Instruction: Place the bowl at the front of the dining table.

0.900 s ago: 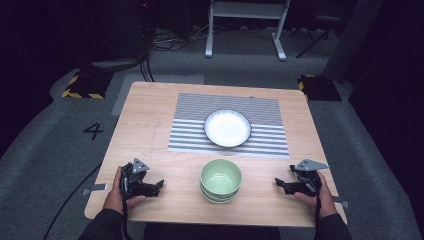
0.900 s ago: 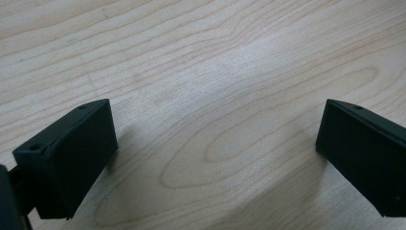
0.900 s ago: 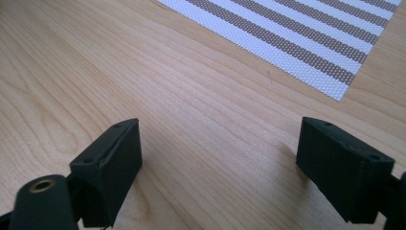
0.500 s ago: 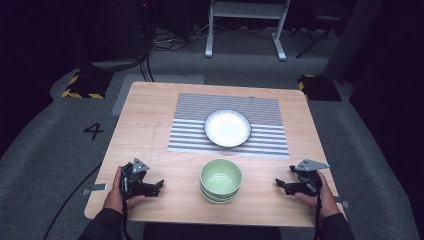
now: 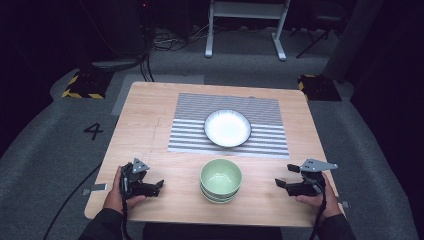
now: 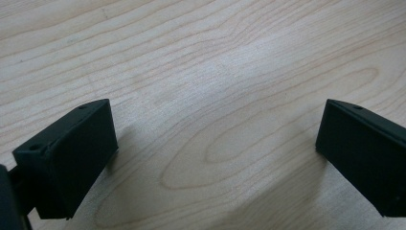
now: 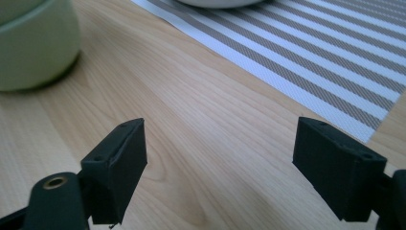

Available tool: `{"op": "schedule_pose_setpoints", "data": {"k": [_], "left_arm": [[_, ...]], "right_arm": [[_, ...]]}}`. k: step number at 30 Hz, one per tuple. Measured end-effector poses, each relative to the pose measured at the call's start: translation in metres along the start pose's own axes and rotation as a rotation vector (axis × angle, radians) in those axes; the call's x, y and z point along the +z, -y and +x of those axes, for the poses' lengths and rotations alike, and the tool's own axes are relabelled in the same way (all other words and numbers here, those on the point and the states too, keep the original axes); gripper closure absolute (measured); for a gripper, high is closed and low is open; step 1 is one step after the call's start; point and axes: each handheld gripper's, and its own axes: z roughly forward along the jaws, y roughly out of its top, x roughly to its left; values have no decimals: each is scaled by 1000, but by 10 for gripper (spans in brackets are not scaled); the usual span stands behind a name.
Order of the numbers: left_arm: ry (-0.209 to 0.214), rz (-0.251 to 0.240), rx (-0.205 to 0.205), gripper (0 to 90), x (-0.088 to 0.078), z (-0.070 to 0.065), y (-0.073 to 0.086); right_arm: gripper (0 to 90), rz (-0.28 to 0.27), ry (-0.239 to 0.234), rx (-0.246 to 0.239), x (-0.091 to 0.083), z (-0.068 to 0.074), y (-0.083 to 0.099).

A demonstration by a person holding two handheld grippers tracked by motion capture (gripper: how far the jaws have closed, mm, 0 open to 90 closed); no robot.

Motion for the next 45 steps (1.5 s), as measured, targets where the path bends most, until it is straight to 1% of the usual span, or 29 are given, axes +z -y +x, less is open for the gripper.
{"op": "schedule_pose_setpoints", "data": {"k": [1, 2, 3, 4, 5, 9, 13, 15, 17, 20, 21, 23, 25, 27, 30, 32, 33, 34, 35, 38, 43, 45], "left_arm": [[0, 0, 0, 3, 0, 0, 0], [0, 0, 0, 3, 0, 0, 0], [0, 0, 0, 3, 0, 0, 0], [0, 0, 0, 3, 0, 0, 0], [0, 0, 0, 3, 0, 0, 0], [0, 0, 0, 3, 0, 0, 0], [0, 0, 0, 3, 0, 0, 0], [0, 0, 0, 3, 0, 0, 0], [0, 0, -3, 3, 0, 0, 0], [0, -1, -3, 3, 0, 0, 0], [0, -1, -3, 3, 0, 0, 0], [0, -1, -3, 3, 0, 0, 0], [0, -1, -3, 3, 0, 0, 0], [0, -1, -3, 3, 0, 0, 0], [0, -1, -3, 3, 0, 0, 0], [0, -1, -4, 3, 0, 0, 0], [0, -1, -2, 3, 0, 0, 0], [0, -1, -2, 3, 0, 0, 0], [-1, -1, -2, 3, 0, 0, 0], [-1, -1, -3, 3, 0, 0, 0], [0, -1, -3, 3, 0, 0, 0], [-1, -1, -3, 3, 0, 0, 0]], "right_arm": [[193, -8, -8, -8, -2, 4, -4], [193, -8, -8, -8, -2, 4, -4], [199, -20, -24, -21, -3, 8, -7], [199, -20, -24, -21, -3, 8, -7], [199, -27, -39, -32, -4, 12, -11], [210, -32, -49, -59, -5, 19, -17], [212, -31, -55, -74, -4, 24, -21], [214, -29, -52, -93, -2, 28, -26], [215, -30, -70, -103, -1, 32, -28], [215, -29, -76, -113, 0, 35, -30], [216, -30, -91, -125, 1, 39, -32], [216, -30, -95, -128, 1, 40, -33], [217, -30, -112, -141, 2, 45, -35], [217, -28, -113, -150, 3, 47, -36], [216, -32, -140, -160, 5, 53, -39], [214, -30, -146, -165, 5, 55, -40], [214, -31, -151, -176, 6, 59, -42], [214, -31, -151, -176, 6, 59, -42], [212, -25, -156, -194, 7, 63, -44], [213, -21, -170, -213, 8, 68, -47], [213, -21, -186, -232, 9, 75, -52], [212, -19, -196, -254, 9, 80, -57]]}}
